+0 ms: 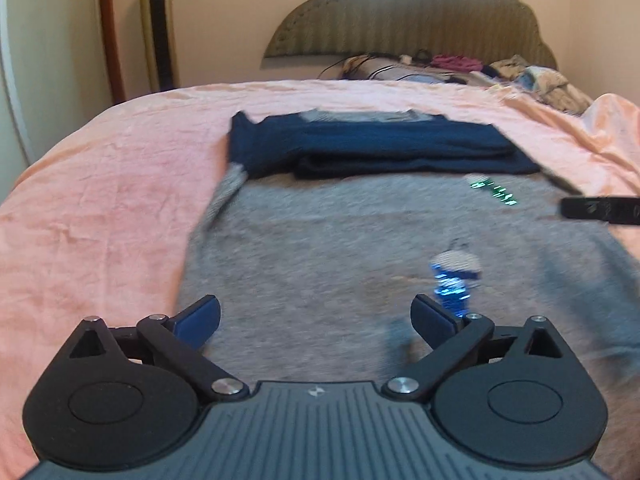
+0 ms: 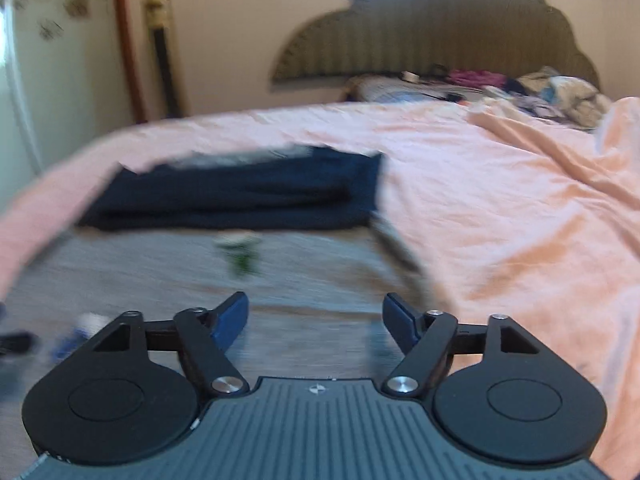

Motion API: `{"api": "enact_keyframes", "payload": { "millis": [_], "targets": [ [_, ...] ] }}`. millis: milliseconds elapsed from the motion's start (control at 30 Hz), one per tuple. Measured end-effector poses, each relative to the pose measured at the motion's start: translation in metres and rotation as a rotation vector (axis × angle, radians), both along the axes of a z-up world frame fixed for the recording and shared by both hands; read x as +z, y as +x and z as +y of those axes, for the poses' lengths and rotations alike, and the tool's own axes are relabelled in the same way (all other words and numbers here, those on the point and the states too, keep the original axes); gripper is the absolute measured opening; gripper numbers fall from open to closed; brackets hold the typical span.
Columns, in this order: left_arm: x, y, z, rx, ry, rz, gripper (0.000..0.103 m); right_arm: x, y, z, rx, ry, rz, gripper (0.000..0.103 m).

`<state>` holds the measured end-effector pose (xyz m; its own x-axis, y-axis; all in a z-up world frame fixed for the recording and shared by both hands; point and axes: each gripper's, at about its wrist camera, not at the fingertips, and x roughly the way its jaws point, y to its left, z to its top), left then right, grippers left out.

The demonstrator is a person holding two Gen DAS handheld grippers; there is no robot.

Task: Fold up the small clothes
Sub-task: 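Open both tools and withdraw them from the sweater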

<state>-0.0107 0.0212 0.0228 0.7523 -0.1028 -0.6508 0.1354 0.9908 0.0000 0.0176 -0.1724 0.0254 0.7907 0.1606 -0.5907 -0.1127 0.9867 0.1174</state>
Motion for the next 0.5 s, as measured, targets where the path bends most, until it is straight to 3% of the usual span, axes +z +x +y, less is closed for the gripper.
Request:
{"api": "enact_keyframes", "payload": {
  "millis": [33, 100, 167, 333, 433, 500],
  "targets": [
    [-0.002, 0.002, -0.007, -0.012, 0.007, 0.007, 0.102, -0.004, 0.0, 0.011, 0.018, -0.016, 0.02, 0.094],
    [-0.012, 0.009, -0.016, -0.02, 0.044, 0.06, 0.103, -0.02, 0.001, 0.03, 0.044, -0.089, 0.074, 0.093],
    [-0.018, 0.004, -0.008, -0.034, 0.034, 0.04, 0.103, -0.032, -0.008, 0.028, 0.043, -0.152, 0.05, 0.102],
    [-0.018, -0.007, 0.026, -0.034, 0.02, 0.036, 0.103, -0.029, -0.022, -0.032, -0.046, -0.07, 0.054, 0.101],
    [-0.011, -0.014, 0.019, -0.006, 0.066, 0.037, 0.103, -0.024, -0.027, -0.019, -0.047, -0.18, 0.066, 0.1],
    [-0.002, -0.025, 0.011, -0.016, 0.027, 0.042, 0.103, -0.012, -0.037, -0.008, -0.059, -0.133, 0.057, 0.096]
  ]
}}
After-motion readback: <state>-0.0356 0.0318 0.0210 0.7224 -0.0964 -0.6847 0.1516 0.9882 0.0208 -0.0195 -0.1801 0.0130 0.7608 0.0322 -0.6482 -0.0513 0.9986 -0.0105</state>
